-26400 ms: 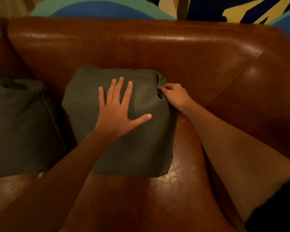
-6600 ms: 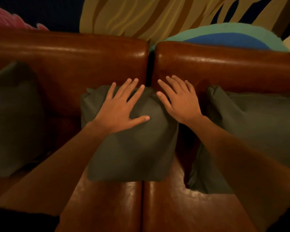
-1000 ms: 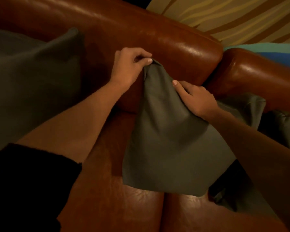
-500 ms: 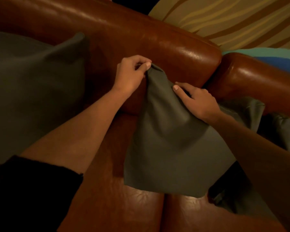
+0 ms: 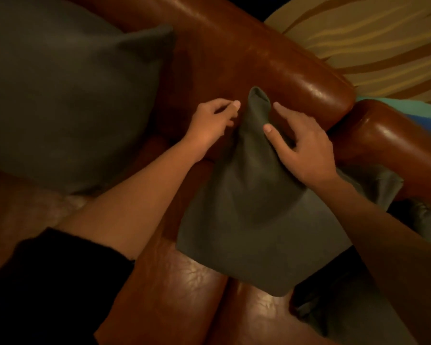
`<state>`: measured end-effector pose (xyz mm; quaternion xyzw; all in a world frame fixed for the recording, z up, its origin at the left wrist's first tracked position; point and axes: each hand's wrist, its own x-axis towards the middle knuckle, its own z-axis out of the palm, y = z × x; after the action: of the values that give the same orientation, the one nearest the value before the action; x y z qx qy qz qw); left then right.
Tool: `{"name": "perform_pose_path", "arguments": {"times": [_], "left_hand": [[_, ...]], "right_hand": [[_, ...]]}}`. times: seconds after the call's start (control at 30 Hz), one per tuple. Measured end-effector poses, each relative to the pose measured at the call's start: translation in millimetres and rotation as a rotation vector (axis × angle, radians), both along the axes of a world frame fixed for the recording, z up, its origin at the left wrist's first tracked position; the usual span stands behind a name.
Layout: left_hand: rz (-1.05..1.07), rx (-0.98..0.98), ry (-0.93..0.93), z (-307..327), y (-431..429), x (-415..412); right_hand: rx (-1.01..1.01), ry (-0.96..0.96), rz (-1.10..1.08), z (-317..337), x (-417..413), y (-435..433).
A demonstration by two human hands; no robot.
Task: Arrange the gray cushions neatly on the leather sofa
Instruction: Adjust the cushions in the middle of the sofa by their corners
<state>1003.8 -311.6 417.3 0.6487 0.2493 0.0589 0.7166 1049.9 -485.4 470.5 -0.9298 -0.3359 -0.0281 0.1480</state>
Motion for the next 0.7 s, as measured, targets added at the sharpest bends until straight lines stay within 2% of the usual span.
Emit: {"name": "perform_pose_path", "arguments": {"times": [0.07,0.13,0.27,0.4,0.57,0.7], "left_hand": [[0.066,0.003,0.058,-10,2,-23],[0.133,-0.004,0.129,-26,-1,-53],[0.192,-0.029,0.262,-63,-16,-117],[0.247,-0.07,0.362,-105,-44,-166],[0.299,-0.185,0.434,-149,-81,-209],[0.413,-0.266,0.377,-173,-94,-212]], "right_hand": [[-0.011,-0.104,0.154,4,-9,8],[-0.058,-0.119,0.277,5,-18,16],[-0.325,-0.069,0.392,-13,-36,24],[-0.46,-0.263,0.475,-33,-48,22],[-0.704,-0.286,0.594,-53,-76,22],[-0.857,-0.288,0.677,-70,-89,24]]}}
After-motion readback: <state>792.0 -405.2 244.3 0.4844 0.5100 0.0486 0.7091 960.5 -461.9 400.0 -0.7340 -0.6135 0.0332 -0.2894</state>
